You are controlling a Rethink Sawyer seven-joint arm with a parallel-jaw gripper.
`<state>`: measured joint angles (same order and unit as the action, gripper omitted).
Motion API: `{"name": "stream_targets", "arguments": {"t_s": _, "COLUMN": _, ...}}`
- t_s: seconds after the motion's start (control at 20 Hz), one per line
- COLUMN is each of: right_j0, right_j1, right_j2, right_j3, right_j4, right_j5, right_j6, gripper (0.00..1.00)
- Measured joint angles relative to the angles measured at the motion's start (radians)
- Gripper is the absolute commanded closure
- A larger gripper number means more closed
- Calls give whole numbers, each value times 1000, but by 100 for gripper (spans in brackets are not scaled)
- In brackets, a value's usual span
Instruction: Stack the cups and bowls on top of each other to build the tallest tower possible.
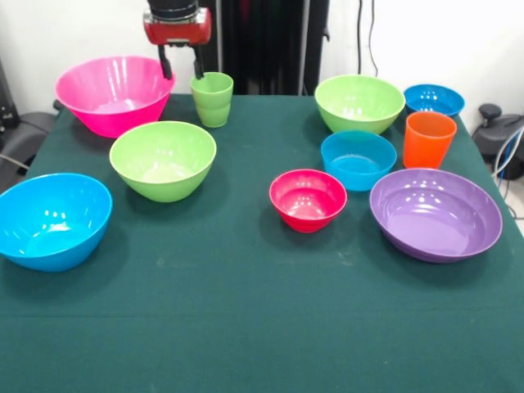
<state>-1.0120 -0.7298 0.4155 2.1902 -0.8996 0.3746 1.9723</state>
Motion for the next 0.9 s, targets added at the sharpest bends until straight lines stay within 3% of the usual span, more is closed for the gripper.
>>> {"name": "stream_targets", "arguments": {"t_s": 0.6, "right_j0": -9, "right_j1": 101, "right_j2": -6, "right_j3": -49, "right_j4": -4, "right_j5": -10, "right_j6": 0, "gripper": 0}}
{"name": "stream_targets", "arguments": {"t_s": 0.9, "right_j0": -31, "right_j1": 97, "right_j2": -6, "right_j3": -57, "right_j4": -4, "right_j5": -10, "right_j6": 0, "gripper": 0}}
